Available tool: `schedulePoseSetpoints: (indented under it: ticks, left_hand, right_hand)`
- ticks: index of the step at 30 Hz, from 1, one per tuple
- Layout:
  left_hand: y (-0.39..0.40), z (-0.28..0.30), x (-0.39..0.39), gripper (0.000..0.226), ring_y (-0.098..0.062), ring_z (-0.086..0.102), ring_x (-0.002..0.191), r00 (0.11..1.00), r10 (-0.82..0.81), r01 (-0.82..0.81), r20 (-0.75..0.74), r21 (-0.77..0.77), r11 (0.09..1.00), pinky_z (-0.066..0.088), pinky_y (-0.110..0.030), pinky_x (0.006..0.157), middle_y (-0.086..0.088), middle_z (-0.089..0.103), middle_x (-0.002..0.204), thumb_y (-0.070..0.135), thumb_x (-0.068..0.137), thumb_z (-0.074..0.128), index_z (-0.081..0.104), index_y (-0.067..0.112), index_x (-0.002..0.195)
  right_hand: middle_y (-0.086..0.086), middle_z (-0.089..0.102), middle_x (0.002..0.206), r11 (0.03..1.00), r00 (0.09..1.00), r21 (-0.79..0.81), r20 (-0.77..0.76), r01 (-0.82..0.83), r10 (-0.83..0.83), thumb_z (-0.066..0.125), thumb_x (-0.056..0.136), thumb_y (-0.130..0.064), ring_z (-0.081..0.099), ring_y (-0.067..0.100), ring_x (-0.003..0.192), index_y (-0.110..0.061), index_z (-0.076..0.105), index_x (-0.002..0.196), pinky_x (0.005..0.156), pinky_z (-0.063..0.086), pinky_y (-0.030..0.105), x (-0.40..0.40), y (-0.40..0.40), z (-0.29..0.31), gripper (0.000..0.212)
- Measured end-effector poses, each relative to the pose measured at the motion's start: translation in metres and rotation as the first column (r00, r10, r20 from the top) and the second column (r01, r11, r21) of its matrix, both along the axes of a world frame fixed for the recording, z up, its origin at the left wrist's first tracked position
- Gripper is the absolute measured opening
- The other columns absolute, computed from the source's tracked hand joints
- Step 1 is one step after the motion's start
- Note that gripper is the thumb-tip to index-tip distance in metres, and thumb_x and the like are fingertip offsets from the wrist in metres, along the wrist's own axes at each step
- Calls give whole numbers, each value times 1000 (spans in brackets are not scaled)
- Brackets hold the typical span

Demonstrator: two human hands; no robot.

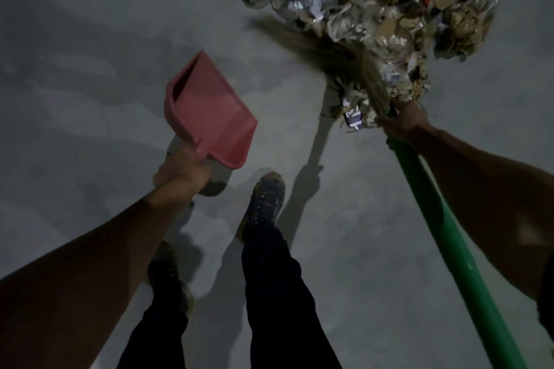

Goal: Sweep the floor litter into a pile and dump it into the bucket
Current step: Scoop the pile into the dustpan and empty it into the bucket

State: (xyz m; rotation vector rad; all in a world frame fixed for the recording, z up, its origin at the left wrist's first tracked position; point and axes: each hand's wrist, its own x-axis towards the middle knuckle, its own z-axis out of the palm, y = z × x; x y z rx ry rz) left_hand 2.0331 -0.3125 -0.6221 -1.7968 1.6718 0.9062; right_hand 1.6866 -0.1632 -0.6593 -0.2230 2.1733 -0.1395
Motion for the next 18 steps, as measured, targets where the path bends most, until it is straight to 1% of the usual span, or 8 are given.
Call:
schedulePoseSetpoints:
  ticks: [3, 6, 8, 11, 12, 15, 16, 18]
  left_hand:
    - [-5, -4, -8, 35, -41, 58, 110, 997, 59, -59, -41, 9, 998, 46, -45, 89, -23, 63, 117, 16, 91, 56, 58, 2, 123]
    - [-12, -6, -13, 38, -41, 60, 107, 986, 136, -135, -101, 12, 991, 50, -46, 91, -21, 64, 115, 20, 86, 58, 59, 4, 121]
    - [-16, -7, -13, 49, -39, 62, 102, 976, 173, -169, -135, 40, 985, 52, -51, 90, -18, 64, 113, 35, 79, 53, 59, 10, 121]
    - [-23, -28, -2, 56, -37, 67, 88, 953, 223, -221, -205, 33, 975, 57, -52, 82, -15, 68, 99, 63, 77, 45, 62, 17, 104]
    - [-25, -26, -5, 57, -37, 68, 81, 943, 242, -245, -227, 16, 969, 58, -53, 77, -16, 69, 93, 66, 74, 46, 63, 17, 97]
    - [-32, 14, -31, 45, -33, 67, 64, 922, 272, -273, -277, 34, 961, 59, -42, 64, -15, 69, 76, 55, 66, 57, 62, 14, 84]
    - [-33, 33, -43, 37, -29, 64, 58, 914, 276, -271, -297, 56, 961, 54, -35, 60, -13, 67, 70, 46, 64, 60, 61, 13, 80]
    - [-37, 55, -65, 21, -25, 57, 52, 900, 276, -263, -338, 85, 961, 46, -31, 55, -11, 62, 64, 33, 68, 62, 58, 12, 72]
  right_hand:
    - [12, 60, 104, 995, 998, -94, -64, 21, -27, 61, 96, -21, 57, 14, 55, -15, 50, 139, 37, 47, 19, -7, -19, 2, 45]
    - [15, 64, 92, 966, 992, -233, -29, 110, -119, 63, 94, -19, 60, 17, 46, -15, 53, 136, 36, 49, 24, 6, -22, 12, 43]
    - [15, 63, 81, 947, 984, -268, 33, 176, -173, 65, 92, -20, 59, 17, 38, -15, 54, 135, 37, 48, 25, 20, -11, 17, 45]
    - [13, 63, 82, 925, 967, -283, 81, 255, -242, 66, 91, -21, 62, 23, 49, -21, 49, 139, 44, 50, 28, 42, 7, 40, 51]
    - [14, 63, 83, 908, 958, -303, 91, 288, -273, 66, 91, -21, 62, 25, 52, -23, 47, 141, 45, 50, 29, 50, 12, 50, 53]
    - [17, 63, 83, 862, 930, -349, 119, 368, -348, 65, 92, -19, 62, 28, 54, -25, 41, 148, 48, 52, 33, 69, 21, 80, 61]
    - [17, 63, 83, 849, 921, -359, 124, 388, -369, 65, 93, -18, 61, 28, 54, -26, 39, 149, 48, 53, 34, 73, 23, 87, 63]
    - [17, 63, 82, 815, 898, -380, 145, 438, -415, 65, 93, -18, 61, 29, 53, -25, 36, 151, 49, 53, 36, 78, 21, 99, 66]
